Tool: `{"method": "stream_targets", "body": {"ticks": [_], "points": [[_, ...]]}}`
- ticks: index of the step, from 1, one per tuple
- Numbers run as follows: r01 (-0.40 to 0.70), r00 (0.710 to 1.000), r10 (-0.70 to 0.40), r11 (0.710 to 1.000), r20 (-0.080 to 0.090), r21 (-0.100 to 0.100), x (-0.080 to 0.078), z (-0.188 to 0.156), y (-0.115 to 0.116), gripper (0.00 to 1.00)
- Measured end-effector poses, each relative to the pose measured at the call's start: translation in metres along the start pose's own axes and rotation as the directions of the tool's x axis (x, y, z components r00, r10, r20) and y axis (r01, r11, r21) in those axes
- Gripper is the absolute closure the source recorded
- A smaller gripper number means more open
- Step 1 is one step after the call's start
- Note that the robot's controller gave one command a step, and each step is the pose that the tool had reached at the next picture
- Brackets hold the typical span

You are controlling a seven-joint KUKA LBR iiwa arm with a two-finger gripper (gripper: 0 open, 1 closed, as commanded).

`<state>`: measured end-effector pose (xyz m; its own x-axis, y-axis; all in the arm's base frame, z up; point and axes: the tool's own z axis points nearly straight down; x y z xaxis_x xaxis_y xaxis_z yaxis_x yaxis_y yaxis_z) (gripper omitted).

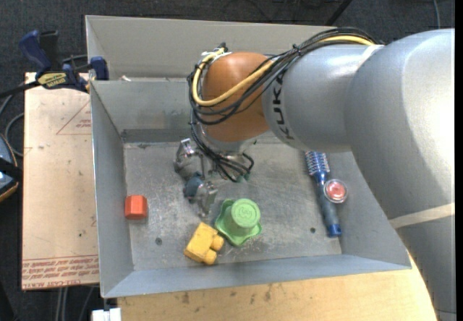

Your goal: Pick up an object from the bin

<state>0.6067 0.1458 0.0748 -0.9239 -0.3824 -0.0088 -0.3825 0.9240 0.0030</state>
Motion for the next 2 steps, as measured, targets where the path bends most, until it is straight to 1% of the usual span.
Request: {"method": "stream_targets", "body": {"ticks": [1, 2], "points": [[0.035, 0.999, -0.035, 0.999, -0.003, 0.004, 0.01, -0.027, -0.02, 0.0], [0.08, 0.997, -0.08, 0.997, -0.008, 0.001, 0.013, -0.025, 0.0, 0.0]]}}
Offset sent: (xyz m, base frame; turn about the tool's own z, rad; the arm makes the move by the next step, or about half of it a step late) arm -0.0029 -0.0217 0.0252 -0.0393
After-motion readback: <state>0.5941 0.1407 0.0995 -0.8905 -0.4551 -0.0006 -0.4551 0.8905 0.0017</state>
